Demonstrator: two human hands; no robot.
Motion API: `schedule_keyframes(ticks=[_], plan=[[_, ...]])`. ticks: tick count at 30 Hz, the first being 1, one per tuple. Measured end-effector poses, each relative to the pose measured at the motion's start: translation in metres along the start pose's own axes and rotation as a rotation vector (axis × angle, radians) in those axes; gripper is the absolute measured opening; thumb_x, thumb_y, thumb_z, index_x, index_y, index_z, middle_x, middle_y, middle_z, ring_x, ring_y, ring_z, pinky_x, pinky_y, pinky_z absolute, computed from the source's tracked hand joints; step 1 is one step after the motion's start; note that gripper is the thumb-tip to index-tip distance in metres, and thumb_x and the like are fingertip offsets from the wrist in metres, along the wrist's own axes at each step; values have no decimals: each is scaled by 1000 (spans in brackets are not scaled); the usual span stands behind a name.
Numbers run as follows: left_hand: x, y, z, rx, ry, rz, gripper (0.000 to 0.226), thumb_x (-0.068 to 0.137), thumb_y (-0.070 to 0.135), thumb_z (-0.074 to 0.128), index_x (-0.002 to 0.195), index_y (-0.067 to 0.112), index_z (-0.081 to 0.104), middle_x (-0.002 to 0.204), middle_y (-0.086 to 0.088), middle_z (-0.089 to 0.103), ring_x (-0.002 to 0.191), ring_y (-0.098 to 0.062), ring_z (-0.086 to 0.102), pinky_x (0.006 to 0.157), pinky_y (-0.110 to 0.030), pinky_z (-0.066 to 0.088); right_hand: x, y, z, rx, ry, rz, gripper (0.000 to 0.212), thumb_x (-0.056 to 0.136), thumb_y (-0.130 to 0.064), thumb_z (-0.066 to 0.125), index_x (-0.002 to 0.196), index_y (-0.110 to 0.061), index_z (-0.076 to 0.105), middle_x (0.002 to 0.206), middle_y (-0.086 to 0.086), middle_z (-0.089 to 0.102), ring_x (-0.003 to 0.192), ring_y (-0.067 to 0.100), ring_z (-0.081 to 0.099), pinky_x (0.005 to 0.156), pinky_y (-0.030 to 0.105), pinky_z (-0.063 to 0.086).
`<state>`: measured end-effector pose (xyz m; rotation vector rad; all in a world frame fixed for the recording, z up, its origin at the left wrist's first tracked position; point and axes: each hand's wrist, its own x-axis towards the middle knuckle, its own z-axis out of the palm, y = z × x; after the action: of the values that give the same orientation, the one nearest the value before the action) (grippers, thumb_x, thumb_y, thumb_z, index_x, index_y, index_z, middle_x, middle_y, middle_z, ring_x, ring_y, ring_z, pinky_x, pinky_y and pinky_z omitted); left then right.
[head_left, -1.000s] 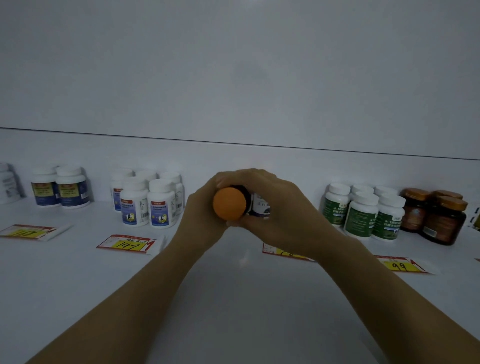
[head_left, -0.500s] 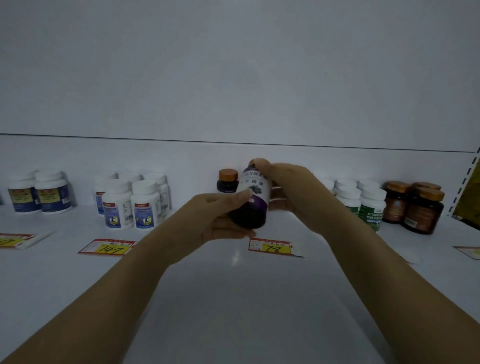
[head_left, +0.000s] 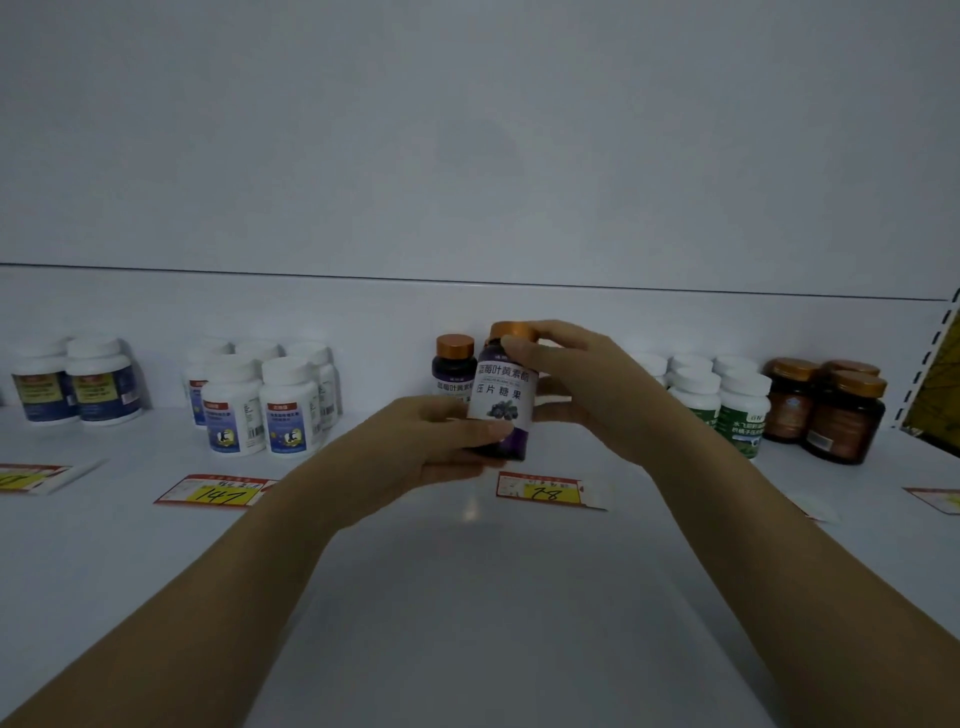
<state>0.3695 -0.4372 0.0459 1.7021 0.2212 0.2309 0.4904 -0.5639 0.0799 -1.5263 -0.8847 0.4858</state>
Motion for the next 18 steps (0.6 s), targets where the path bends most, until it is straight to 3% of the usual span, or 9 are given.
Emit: schedule_keyframes(ticks=[4,6,9,11,14,18], plan=[[-1,-4,5,255,38,194,43,73,9,76,95,39,54,87,20,67,80,10,65,67,-7,51,-1,-2,0,-83,33,-97,31,90,-24,60,120,-18,57,109,6,66,95,18,66,68,25,59],[1,-8,4,305,97,250,46,72,10,77,97,40,53,92,21,66,83,9,65,72,-8,51,-1,-4,0,-135,36,-122,34,90,-27,59,123,-18,55,111,3,64,98,17,64,73,26,59],[5,-15,1,406,170,284,50,68,14,81,101,39,53,103,15,66,95,-1,66,87,-20,53,-1,-8,-2,-374,110,-181,37,86,-41,61,118,-21,58,112,-1,64,100,16,63,81,33,58],[7,-18,1,462,194,287,54,67,17,82,109,34,53,112,9,66,100,-7,65,93,-27,52,-1,-11,-3,-495,165,-198,28,86,-41,63,109,-24,60,107,-2,65,94,15,65,79,33,58],[10,-21,0,552,219,266,58,71,25,80,122,27,52,121,5,64,105,-8,61,95,-22,47,1,-16,-9,-531,178,-149,23,85,-35,65,104,-22,61,103,0,67,86,13,66,74,30,59],[10,-24,-7,889,239,34,62,90,41,58,142,15,35,140,-2,47,124,-15,47,98,-23,37,11,-31,-29,-672,259,-173,28,86,-34,66,110,-22,63,112,1,64,97,17,63,84,37,56]])
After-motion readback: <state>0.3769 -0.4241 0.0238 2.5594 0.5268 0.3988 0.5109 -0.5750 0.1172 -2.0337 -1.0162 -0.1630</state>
